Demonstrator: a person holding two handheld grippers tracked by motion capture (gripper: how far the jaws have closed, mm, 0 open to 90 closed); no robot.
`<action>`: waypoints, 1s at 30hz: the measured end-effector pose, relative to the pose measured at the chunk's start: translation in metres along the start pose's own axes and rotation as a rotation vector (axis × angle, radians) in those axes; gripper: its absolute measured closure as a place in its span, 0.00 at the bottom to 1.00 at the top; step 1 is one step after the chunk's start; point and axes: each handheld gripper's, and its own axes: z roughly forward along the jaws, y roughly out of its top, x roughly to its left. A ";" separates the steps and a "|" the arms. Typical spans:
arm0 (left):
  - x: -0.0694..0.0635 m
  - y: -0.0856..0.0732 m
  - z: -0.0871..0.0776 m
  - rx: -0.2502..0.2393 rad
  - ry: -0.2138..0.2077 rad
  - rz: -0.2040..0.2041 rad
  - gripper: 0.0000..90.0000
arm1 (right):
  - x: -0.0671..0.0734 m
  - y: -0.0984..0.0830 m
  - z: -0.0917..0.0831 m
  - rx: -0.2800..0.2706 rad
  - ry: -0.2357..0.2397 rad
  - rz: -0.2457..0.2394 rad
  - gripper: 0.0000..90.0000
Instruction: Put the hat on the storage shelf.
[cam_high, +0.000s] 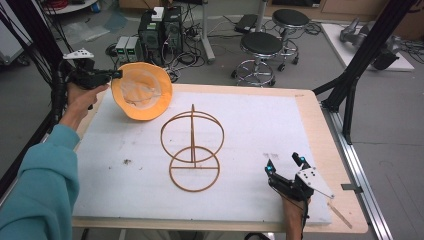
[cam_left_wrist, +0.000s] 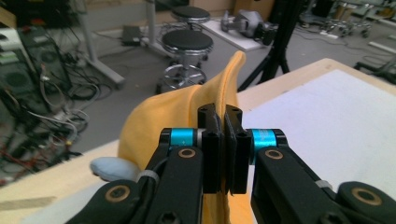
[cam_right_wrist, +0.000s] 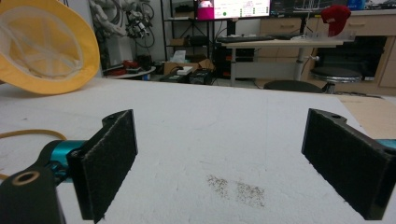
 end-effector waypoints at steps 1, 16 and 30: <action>0.000 0.000 0.000 0.000 0.000 0.000 0.96 | 0.000 0.000 0.000 0.000 0.000 0.000 0.10; -0.015 0.002 0.005 0.030 -0.022 0.135 0.96 | -0.001 0.000 0.000 -0.006 0.000 0.006 0.10; -0.055 -0.006 -0.007 0.042 -0.110 0.142 0.96 | -0.001 0.000 0.000 -0.009 0.000 0.006 0.10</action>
